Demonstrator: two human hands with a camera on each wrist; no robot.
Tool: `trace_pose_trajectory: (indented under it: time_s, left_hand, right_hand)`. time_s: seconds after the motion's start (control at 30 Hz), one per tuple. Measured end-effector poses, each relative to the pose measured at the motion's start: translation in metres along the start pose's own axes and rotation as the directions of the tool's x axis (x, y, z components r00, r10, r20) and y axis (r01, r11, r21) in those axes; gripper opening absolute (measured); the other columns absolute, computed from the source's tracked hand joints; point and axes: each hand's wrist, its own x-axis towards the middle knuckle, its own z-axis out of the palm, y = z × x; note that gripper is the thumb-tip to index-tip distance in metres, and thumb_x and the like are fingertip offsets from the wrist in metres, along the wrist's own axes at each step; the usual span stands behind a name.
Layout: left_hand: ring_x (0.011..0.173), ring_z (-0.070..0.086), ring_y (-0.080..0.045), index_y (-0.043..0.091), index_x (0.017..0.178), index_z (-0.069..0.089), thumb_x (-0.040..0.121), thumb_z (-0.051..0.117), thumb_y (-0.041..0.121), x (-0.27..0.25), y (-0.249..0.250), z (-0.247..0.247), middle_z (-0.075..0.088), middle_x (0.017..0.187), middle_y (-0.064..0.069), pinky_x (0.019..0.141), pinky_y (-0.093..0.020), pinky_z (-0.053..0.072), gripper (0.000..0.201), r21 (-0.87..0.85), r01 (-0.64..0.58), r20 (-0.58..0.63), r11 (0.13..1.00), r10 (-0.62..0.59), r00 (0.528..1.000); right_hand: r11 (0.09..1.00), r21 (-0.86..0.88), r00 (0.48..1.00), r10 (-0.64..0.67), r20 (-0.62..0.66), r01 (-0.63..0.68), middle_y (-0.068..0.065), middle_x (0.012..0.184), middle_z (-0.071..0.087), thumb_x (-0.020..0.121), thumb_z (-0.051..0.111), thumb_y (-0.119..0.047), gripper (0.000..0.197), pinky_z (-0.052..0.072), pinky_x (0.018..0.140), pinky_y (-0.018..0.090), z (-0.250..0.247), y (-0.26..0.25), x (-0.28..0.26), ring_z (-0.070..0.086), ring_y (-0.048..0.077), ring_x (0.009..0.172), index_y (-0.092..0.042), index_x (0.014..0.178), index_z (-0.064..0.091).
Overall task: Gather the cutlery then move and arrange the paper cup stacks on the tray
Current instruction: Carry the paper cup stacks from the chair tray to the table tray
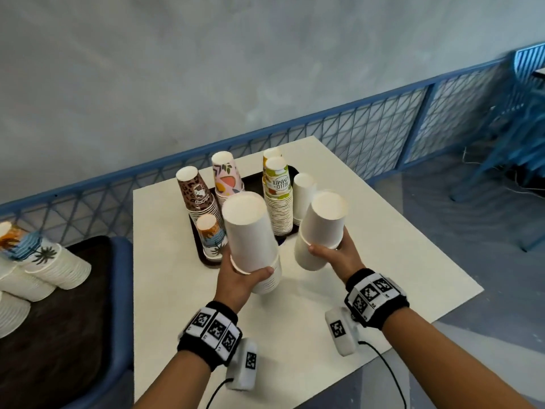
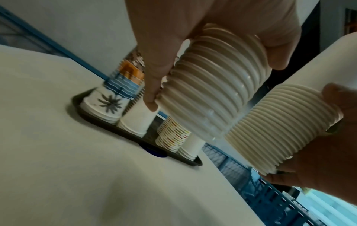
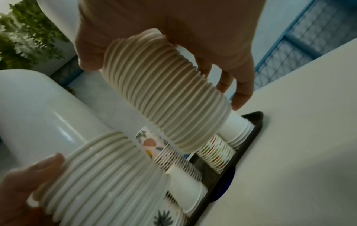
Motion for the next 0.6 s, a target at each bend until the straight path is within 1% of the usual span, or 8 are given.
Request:
trace_pose_trajectory:
  time_s: [0.1, 0.17, 0.27, 0.33, 0.4, 0.47, 0.53, 0.6]
  left_hand:
    - [0.105, 0.056, -0.016, 0.028, 0.124, 0.040, 0.032, 0.082, 0.035, 0.015, 0.009, 0.029, 0.058, 0.110, 0.014, 0.091, -0.036, 0.044, 0.101, 0.017, -0.007, 0.031, 1.000, 0.007, 1.000]
    - [0.105, 0.055, -0.016, 0.026, 0.125, 0.038, 0.034, 0.083, 0.032, 0.026, 0.015, 0.053, 0.058, 0.109, 0.013, 0.090, -0.033, 0.043, 0.102, 0.006, -0.005, 0.034, 1.000, 0.005, 0.999]
    - [0.111, 0.054, -0.018, 0.024, 0.131, 0.036, 0.033, 0.082, 0.038, 0.047, 0.023, 0.090, 0.057, 0.121, 0.004, 0.096, -0.035, 0.044, 0.109, 0.009, -0.037, 0.022, 0.999, 0.036, 0.999]
    - [0.111, 0.054, -0.017, 0.023, 0.133, 0.035, 0.035, 0.084, 0.037, 0.065, 0.029, 0.114, 0.055, 0.119, 0.005, 0.097, -0.034, 0.043, 0.110, 0.026, -0.064, -0.005, 0.998, 0.064, 0.998]
    - [0.108, 0.052, -0.015, 0.022, 0.134, 0.034, 0.044, 0.088, 0.023, 0.083, 0.040, 0.137, 0.054, 0.116, 0.006, 0.096, -0.031, 0.042, 0.105, 0.043, -0.087, -0.035, 0.995, 0.088, 0.995]
    - [0.108, 0.051, -0.015, 0.021, 0.135, 0.033, 0.053, 0.087, 0.009, 0.104, 0.052, 0.159, 0.052, 0.116, 0.005, 0.096, -0.031, 0.041, 0.098, 0.050, -0.107, -0.088, 0.993, 0.111, 0.990]
    - [0.111, 0.051, -0.018, 0.022, 0.134, 0.033, 0.055, 0.087, 0.009, 0.128, 0.062, 0.178, 0.052, 0.120, 0.002, 0.097, -0.033, 0.042, 0.097, 0.062, -0.140, -0.152, 0.988, 0.148, 0.977]
    - [0.112, 0.050, -0.019, 0.020, 0.134, 0.033, 0.053, 0.088, 0.015, 0.151, 0.068, 0.193, 0.051, 0.125, -0.003, 0.097, -0.033, 0.042, 0.099, 0.108, -0.166, -0.222, 0.980, 0.186, 0.957]
  right_hand:
    - [1.000, 0.000, 0.997, 0.017, -0.075, -0.017, 0.007, 0.109, 0.060, 0.034, 0.072, -0.042, 0.094, 0.045, 0.072, 0.030, -0.027, -0.001, 0.008, 0.057, 0.020, 0.093, -0.016, 0.120, 0.047]
    - [0.999, 0.011, 0.994, 0.038, -0.101, -0.038, 0.007, 0.108, 0.060, 0.033, 0.072, -0.042, 0.091, 0.045, 0.075, 0.034, -0.046, -0.001, 0.018, 0.057, 0.020, 0.092, -0.019, 0.117, 0.047]
    - [0.997, 0.031, 0.990, 0.068, -0.126, -0.064, 0.005, 0.107, 0.060, 0.033, 0.072, -0.041, 0.088, 0.046, 0.083, 0.040, -0.069, 0.001, 0.035, 0.056, 0.022, 0.095, -0.022, 0.114, 0.047]
    - [0.997, 0.035, 0.988, 0.075, -0.134, -0.071, 0.005, 0.106, 0.060, 0.037, 0.075, -0.034, 0.082, 0.046, 0.081, 0.037, -0.083, 0.002, 0.050, 0.056, 0.022, 0.094, -0.023, 0.113, 0.046]
    - [0.996, 0.047, 0.988, 0.082, -0.129, -0.077, 0.001, 0.101, 0.060, 0.043, 0.074, -0.029, 0.074, 0.045, 0.072, 0.031, -0.097, 0.001, 0.066, 0.056, 0.018, 0.088, -0.025, 0.112, 0.046]
    - [0.994, 0.063, 0.989, 0.094, -0.114, -0.087, -0.008, 0.094, 0.059, 0.047, 0.071, -0.027, 0.070, 0.041, 0.065, 0.026, -0.110, -0.002, 0.082, 0.054, 0.009, 0.083, -0.026, 0.112, 0.044]
    - [0.993, 0.068, 0.990, 0.105, -0.095, -0.098, -0.010, 0.093, 0.057, 0.050, 0.069, -0.025, 0.067, 0.039, 0.064, 0.025, -0.123, -0.005, 0.098, 0.053, 0.008, 0.083, -0.025, 0.112, 0.044]
    - [0.993, 0.053, 0.991, 0.110, -0.080, -0.106, -0.008, 0.095, 0.058, 0.043, 0.073, -0.030, 0.075, 0.040, 0.066, 0.026, -0.132, -0.009, 0.112, 0.054, 0.010, 0.085, -0.025, 0.113, 0.045]
